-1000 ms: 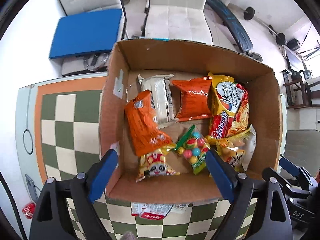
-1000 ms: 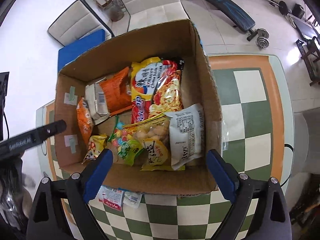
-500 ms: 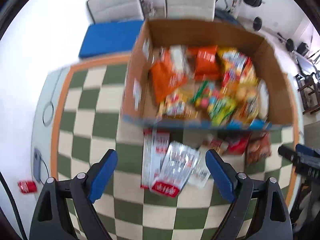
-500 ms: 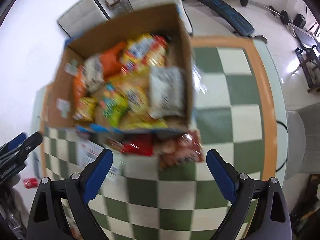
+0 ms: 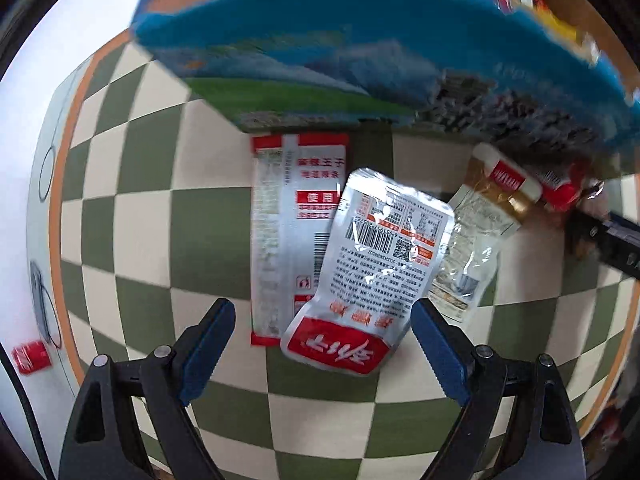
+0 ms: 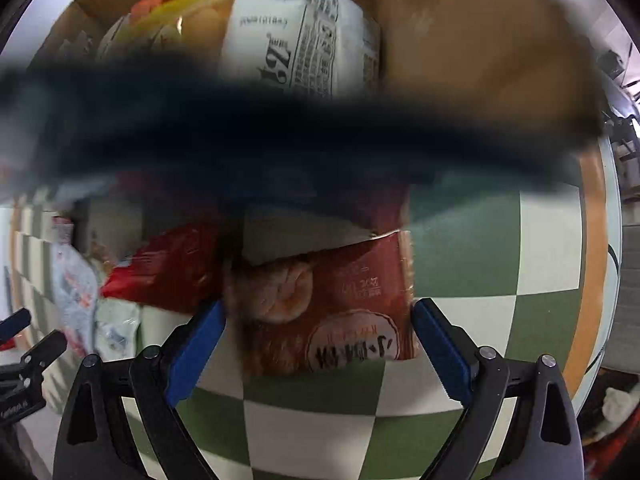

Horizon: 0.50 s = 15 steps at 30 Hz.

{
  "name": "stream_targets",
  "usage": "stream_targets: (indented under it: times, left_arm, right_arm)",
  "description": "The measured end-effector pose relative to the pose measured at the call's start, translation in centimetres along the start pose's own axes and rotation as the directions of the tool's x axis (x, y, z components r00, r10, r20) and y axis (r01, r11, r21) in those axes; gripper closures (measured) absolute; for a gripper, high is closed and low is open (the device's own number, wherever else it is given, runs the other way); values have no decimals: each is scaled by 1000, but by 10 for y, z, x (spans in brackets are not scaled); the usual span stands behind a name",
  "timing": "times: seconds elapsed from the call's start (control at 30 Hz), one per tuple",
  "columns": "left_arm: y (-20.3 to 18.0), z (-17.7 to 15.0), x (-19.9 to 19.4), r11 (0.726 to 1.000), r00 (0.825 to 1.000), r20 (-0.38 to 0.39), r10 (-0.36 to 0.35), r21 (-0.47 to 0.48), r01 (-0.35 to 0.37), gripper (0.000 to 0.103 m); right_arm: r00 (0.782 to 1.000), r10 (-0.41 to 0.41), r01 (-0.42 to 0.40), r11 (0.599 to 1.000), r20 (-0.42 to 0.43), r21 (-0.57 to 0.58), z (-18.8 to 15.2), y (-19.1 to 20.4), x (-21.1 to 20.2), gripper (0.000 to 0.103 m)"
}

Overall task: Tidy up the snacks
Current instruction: 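Lower both open tools back toward the packets beside the box, then grasp the red shrimp cracker bag with right tool while left tool grasps white pouch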

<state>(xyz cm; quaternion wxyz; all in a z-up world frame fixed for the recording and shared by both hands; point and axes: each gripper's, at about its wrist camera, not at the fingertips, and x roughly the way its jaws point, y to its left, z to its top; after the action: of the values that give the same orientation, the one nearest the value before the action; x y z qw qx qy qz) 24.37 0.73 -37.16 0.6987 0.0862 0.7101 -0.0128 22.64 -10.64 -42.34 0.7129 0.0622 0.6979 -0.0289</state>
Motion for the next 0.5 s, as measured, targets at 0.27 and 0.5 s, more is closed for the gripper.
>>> stream_targets:
  times: [0.27, 0.5]
  left_arm:
    - [-23, 7, 20, 994, 999, -45, -6, 106, 10, 22]
    - [-19, 4, 13, 998, 998, -42, -43, 38, 45, 50]
  right_arm:
    - [998, -60, 60, 998, 6, 21, -11, 3, 0, 18]
    - [1000, -13, 13, 1000, -8, 27, -30, -3, -6, 29]
